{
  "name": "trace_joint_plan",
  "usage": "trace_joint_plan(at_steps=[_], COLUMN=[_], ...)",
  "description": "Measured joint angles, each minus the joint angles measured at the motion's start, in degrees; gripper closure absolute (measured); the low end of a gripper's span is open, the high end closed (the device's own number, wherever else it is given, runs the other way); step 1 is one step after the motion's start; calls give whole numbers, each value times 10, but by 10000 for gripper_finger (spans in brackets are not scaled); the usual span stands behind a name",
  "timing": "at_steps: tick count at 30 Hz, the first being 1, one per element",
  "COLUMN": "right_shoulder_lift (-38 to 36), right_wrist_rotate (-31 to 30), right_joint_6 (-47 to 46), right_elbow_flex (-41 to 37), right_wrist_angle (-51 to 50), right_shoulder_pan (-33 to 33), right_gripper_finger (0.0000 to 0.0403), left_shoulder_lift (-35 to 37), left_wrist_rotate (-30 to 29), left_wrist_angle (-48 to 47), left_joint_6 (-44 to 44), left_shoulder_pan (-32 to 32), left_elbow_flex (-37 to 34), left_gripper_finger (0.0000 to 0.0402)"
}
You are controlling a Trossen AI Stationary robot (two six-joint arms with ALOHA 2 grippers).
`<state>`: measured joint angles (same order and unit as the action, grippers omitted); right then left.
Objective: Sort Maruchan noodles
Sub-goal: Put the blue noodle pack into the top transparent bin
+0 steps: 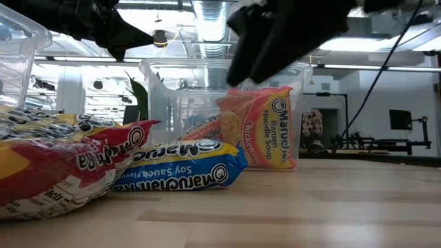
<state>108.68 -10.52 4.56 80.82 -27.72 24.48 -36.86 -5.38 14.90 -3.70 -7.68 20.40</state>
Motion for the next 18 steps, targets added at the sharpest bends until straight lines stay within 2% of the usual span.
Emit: trace_joint_plan(at_steps=[4, 10, 15, 18], right_shoulder_lift=[25, 23, 32, 46], right_wrist_rotate=[1, -2, 3, 11], right_joint_6=[84, 178, 185, 184], right_elbow_flex=[21, 31, 32, 30], right_wrist_angle=[-24, -30, -5, 20], right_shoulder_pan=[-15, -37, -48, -45], right_gripper_finger=[163, 163, 171, 199], left_shoulder_lift=[0, 0, 0, 0], left_wrist_rotate=[0, 0, 0, 0], left_wrist_angle=[-2, 0, 0, 0], left_joint_6=[1, 0, -1, 0], left_shoulder_pan=[0, 0, 0, 0], left_elbow_flex=[0, 0, 0, 0], left_gripper_finger=[401, 401, 401, 401])
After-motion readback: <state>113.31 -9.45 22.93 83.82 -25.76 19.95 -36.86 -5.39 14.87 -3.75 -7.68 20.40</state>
